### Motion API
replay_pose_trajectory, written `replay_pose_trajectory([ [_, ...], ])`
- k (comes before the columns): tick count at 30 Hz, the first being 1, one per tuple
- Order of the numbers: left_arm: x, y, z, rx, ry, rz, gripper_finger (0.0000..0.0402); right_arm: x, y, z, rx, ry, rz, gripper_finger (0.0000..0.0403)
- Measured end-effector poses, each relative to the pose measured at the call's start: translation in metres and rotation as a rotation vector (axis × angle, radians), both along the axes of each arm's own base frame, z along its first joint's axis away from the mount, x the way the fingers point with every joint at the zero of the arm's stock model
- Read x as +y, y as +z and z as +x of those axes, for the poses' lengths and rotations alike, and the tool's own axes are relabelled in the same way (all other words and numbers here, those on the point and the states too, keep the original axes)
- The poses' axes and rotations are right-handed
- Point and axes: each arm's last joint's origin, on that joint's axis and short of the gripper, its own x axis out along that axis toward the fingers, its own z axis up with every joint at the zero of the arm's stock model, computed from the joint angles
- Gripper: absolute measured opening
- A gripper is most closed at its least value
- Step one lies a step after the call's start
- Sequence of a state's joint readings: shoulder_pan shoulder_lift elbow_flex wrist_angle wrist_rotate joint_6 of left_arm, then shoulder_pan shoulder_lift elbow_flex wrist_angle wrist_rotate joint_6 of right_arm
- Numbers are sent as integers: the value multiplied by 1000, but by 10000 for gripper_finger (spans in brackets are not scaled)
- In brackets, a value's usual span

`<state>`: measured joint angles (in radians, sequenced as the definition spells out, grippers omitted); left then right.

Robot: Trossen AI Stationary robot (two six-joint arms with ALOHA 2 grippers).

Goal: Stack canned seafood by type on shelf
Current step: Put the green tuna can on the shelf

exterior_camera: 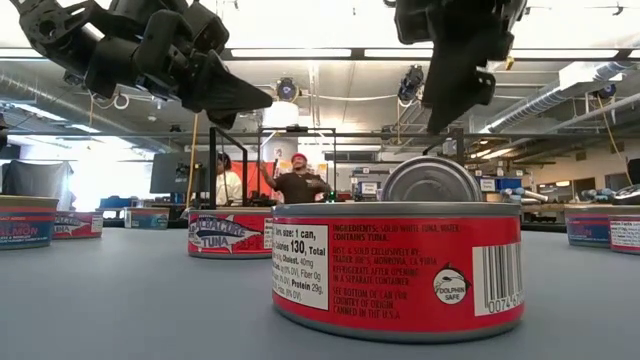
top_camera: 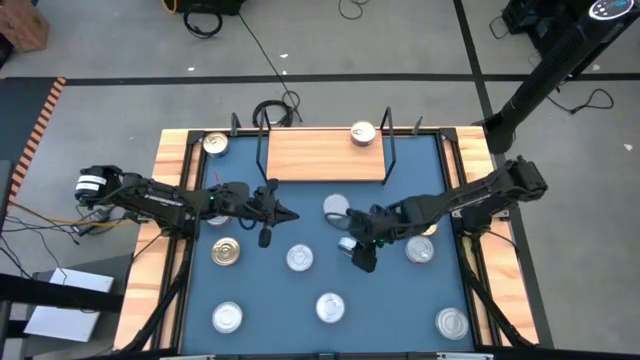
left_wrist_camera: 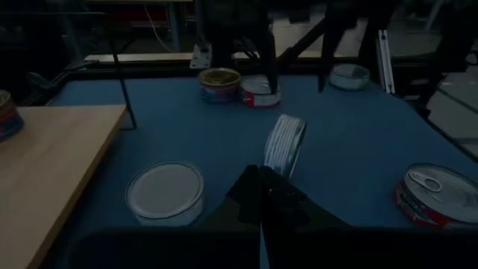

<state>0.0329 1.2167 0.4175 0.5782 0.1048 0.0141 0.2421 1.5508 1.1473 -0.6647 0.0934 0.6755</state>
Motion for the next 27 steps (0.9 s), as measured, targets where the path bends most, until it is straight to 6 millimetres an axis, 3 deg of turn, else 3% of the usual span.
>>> replay_pose_trajectory([
  [10,1,0,0,-3,14,7,1,8,-21,7,47,-68,-88,300],
  [27,3,-1,0,6,37,15,1,10,-40,13,107,-5,-145,275],
])
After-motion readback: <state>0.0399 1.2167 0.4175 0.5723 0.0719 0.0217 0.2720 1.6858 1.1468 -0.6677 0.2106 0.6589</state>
